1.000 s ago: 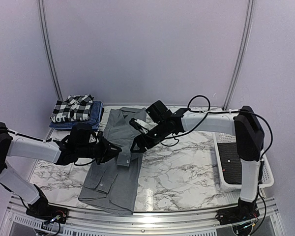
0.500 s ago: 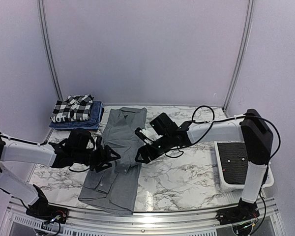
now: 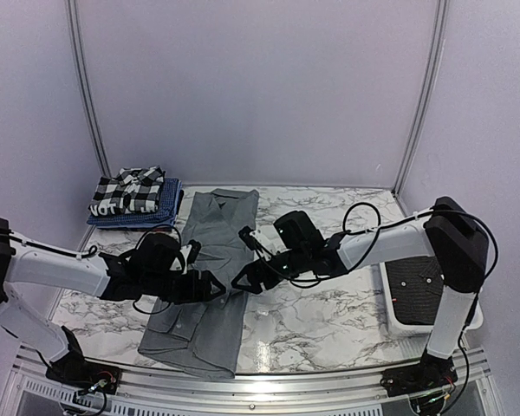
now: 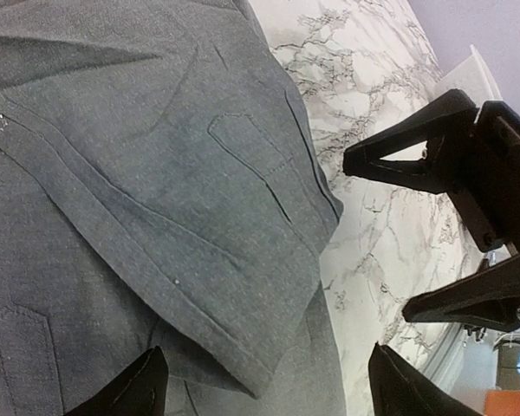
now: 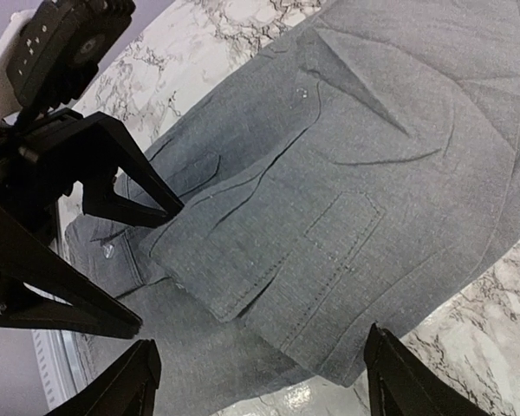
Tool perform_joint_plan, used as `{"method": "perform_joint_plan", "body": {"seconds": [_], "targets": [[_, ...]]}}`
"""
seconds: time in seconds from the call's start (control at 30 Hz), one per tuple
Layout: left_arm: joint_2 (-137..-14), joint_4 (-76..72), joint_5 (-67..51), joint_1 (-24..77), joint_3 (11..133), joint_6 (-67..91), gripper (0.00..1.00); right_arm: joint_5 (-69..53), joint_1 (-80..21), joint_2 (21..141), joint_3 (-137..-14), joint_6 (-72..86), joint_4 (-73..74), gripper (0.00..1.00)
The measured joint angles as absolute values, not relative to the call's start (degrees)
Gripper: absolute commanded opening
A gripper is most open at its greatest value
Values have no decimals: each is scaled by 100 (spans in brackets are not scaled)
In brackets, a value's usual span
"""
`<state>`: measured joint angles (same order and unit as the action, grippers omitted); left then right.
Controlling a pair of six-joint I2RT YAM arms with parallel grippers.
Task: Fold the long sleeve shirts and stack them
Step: Smooth out the rectangle-folded shirt at the center of the board.
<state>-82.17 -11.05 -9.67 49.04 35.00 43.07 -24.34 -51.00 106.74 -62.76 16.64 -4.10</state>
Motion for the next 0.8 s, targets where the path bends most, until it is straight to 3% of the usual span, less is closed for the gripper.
{"method": "perform_joint_plan", "body": {"seconds": [0.27,0.53,0.73,0.8], "targets": [[-8466,-961,-563,4987,3789,3747,76,-2425,-5100,10726,-6261,1826,-613,76],[-8519,-976,-506,5256,3795,3354,77,-2324,-5100,10726,-6180,1841,-642,76],[-8611,-1061,-499,5321,3763,3166,60,-2259,-5100,10726,-6165,1839,-642,76],[-8650,-1109,-497,5347,3763,3120,58,-2239,-5100,10726,-6158,1835,-642,76]]}}
